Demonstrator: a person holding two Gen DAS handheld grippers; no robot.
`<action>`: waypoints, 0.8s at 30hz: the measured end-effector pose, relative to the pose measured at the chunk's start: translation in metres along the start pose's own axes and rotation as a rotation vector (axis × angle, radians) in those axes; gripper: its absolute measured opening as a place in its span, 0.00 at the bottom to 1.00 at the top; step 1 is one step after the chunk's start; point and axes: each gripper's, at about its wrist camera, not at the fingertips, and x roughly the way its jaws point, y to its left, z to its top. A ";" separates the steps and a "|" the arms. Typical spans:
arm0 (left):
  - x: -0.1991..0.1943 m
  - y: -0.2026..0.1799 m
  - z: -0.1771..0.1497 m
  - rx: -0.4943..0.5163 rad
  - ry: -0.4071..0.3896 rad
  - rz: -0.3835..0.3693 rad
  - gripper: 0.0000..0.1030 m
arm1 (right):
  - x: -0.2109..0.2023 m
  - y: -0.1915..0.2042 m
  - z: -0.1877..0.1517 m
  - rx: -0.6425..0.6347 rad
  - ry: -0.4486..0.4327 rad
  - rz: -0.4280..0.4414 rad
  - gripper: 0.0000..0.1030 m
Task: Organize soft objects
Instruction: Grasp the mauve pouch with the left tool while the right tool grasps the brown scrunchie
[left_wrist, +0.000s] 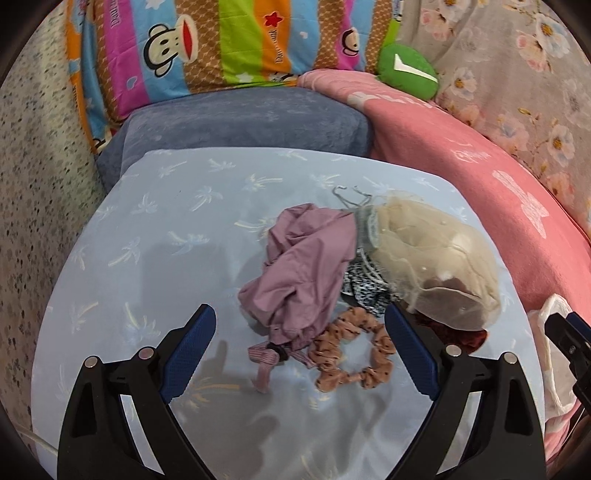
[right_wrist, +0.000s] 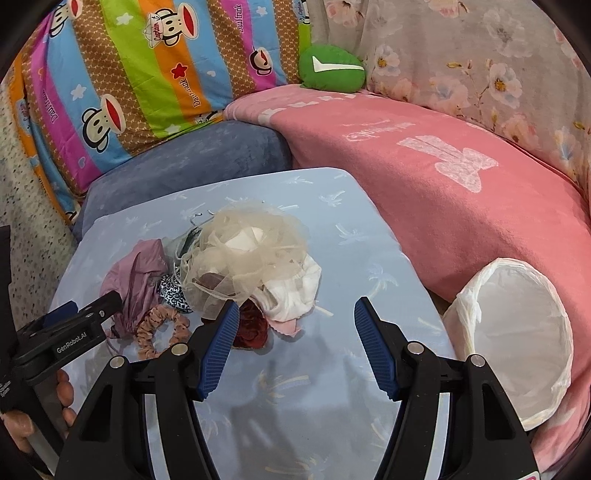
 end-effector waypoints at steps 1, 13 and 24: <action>0.003 0.004 0.001 -0.011 0.004 0.001 0.86 | 0.003 0.002 0.000 -0.003 0.003 0.001 0.61; 0.027 0.014 0.015 -0.036 0.028 -0.037 0.62 | 0.030 0.028 0.004 -0.020 0.037 0.040 0.61; 0.024 0.013 0.013 -0.019 0.036 -0.091 0.07 | 0.045 0.081 -0.017 -0.124 0.109 0.152 0.50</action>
